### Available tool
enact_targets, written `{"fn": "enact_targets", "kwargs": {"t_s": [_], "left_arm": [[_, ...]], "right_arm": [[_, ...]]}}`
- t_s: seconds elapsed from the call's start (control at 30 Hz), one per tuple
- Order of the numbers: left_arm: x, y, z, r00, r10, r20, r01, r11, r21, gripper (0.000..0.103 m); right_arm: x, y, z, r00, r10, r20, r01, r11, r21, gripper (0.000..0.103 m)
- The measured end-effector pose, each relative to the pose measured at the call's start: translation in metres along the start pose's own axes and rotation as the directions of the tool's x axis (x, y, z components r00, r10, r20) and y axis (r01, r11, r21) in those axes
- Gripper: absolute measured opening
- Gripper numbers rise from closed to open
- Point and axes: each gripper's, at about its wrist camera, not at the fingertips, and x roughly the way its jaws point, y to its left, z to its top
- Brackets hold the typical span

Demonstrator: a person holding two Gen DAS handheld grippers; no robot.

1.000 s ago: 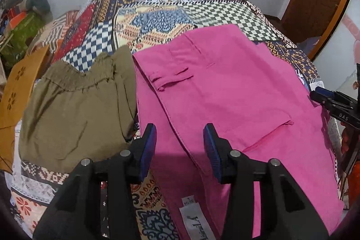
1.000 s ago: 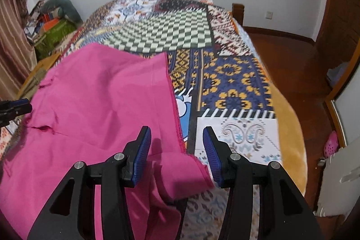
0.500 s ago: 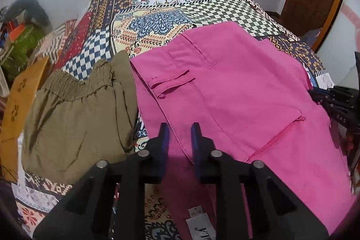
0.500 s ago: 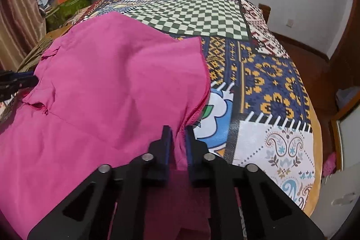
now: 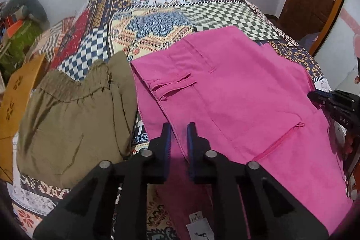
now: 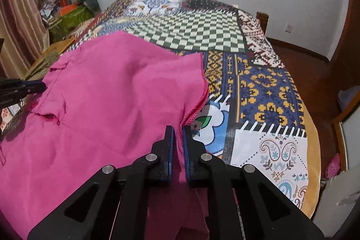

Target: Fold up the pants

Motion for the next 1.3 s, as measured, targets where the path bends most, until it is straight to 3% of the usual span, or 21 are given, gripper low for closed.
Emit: {"fn": "enact_targets", "kwargs": {"t_s": [0.13, 0.23, 0.47, 0.6, 0.77, 1.1, 1.3], "left_arm": [[0.006, 0.005, 0.007, 0.999, -0.036, -0.009, 0.036, 0.998, -0.054, 0.02], [0.007, 0.003, 0.011, 0.999, -0.034, -0.002, 0.034, 0.999, -0.04, 0.019], [-0.002, -0.007, 0.015, 0.999, 0.021, 0.04, -0.022, 0.999, 0.029, 0.003], [-0.008, -0.004, 0.021, 0.998, 0.029, 0.061, -0.032, 0.999, 0.04, 0.003], [0.008, 0.008, 0.024, 1.0, 0.007, 0.004, -0.007, 1.0, 0.009, 0.003], [-0.021, 0.006, 0.026, 0.998, 0.048, 0.044, -0.049, 0.998, 0.028, 0.008], [-0.049, 0.024, 0.034, 0.993, 0.085, 0.088, -0.085, 0.996, -0.001, 0.009]], "right_arm": [[0.003, 0.0, -0.002, 1.0, 0.005, -0.006, -0.005, 1.0, 0.009, 0.008], [0.001, 0.0, -0.003, 1.0, 0.0, 0.005, 0.0, 1.0, 0.011, 0.007], [0.002, -0.003, 0.001, 0.999, -0.048, 0.016, 0.048, 0.999, 0.009, 0.007], [0.003, -0.011, 0.002, 0.998, -0.068, 0.018, 0.067, 0.997, 0.035, 0.006], [0.006, -0.026, 0.001, 0.999, -0.038, -0.004, 0.038, 0.994, 0.107, 0.004], [-0.015, -0.017, 0.01, 0.998, -0.064, -0.017, 0.065, 0.997, 0.052, 0.008], [-0.039, -0.012, 0.023, 0.997, -0.065, 0.03, 0.065, 0.998, 0.027, 0.009]]}}
